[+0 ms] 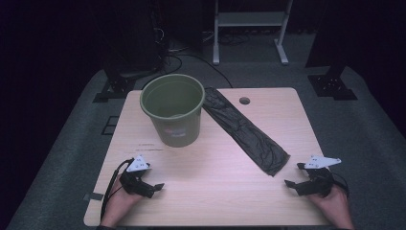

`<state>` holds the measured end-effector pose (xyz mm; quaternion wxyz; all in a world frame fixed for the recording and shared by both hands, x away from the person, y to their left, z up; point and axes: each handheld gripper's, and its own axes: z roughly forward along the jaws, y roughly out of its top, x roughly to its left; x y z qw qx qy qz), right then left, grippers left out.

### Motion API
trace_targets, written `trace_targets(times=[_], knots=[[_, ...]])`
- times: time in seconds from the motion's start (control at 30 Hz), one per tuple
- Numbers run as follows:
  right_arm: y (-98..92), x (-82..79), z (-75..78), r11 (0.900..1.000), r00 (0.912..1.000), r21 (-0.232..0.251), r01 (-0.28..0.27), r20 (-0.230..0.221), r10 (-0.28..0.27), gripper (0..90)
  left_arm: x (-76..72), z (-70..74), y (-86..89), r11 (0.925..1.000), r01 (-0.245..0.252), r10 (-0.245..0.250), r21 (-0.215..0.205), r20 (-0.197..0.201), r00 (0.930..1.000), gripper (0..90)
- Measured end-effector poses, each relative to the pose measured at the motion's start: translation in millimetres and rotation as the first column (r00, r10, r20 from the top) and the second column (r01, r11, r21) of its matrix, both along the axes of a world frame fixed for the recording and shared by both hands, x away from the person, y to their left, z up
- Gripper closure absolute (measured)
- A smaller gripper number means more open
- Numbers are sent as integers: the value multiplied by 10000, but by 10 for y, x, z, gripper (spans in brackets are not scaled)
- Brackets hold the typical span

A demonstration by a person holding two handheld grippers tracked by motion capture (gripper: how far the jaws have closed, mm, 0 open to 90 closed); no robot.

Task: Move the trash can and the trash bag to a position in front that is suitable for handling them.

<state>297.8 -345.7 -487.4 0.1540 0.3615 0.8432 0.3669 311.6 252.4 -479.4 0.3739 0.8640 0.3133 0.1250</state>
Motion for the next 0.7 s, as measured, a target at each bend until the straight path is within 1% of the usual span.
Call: trace_targets(times=[0.07, 0.13, 0.17, 0.2, 0.27, 0.3, 0.43, 0.47, 0.5, 0.53, 0.6, 0.67, 0.7], knots=[[1, -1, -1, 10000, 10000, 6, 14, 6, -14, 99, 3, 48, -5, 10000, -14, 14, -16, -24, 10000, 0], [1, -1, -1, 10000, 10000, 8, 16, 2, -16, 99, 2, 115, -16, 10000, 15, -14, -53, 145, 9999, 0], [2, -1, -1, 10000, 10000, 13, 19, 5, -19, 99, 6, 144, -20, 9999, 29, -26, -143, 196, 9998, 0], [0, -1, 0, 10000, 10000, 0, 11, 2, -11, 99, 12, 170, -21, 9997, 15, -9, -263, 207, 9998, 0], [1, -2, 0, 10000, 10000, 6, 20, -2, -20, 99, 30, 221, -24, 9996, -76, 82, -286, 210, 9997, 0], [1, -2, 0, 10000, 10000, 6, 20, -2, -20, 99, 30, 221, -24, 9996, -76, 82, -286, 210, 9997, 0], [1, -1, 0, 10000, 10000, 1, 11, 2, -11, 99, 82, 358, 1, 9977, -222, 240, -640, 278, 9993, 0], [1, -1, 0, 10000, 10000, 1, 11, 2, -11, 99, 82, 358, 1, 9977, -222, 240, -640, 278, 9993, 0], [1, -1, 0, 10000, 10000, 6, 17, 0, -17, 99, 102, 409, 6, 9971, -273, 299, -714, 346, 9990, 0], [1, -1, 0, 10000, 10000, 6, 17, 0, -17, 99, 102, 409, 6, 9971, -273, 299, -714, 346, 9990, 0], [0, -1, 0, 10000, 10000, 3, 13, -1, -13, 99, 139, 478, 7, 9968, -379, 402, -711, 308, 9987, 0], [1, -1, -1, 10000, 10000, 11, 21, -3, -21, 99, 147, 497, 7, 9965, -389, 413, -741, 312, 9987, 0], [1, -1, -1, 10000, 10000, 11, 23, -3, -23, 99, 171, 553, 2, 9955, -376, 406, -865, 335, 9986, 0]])
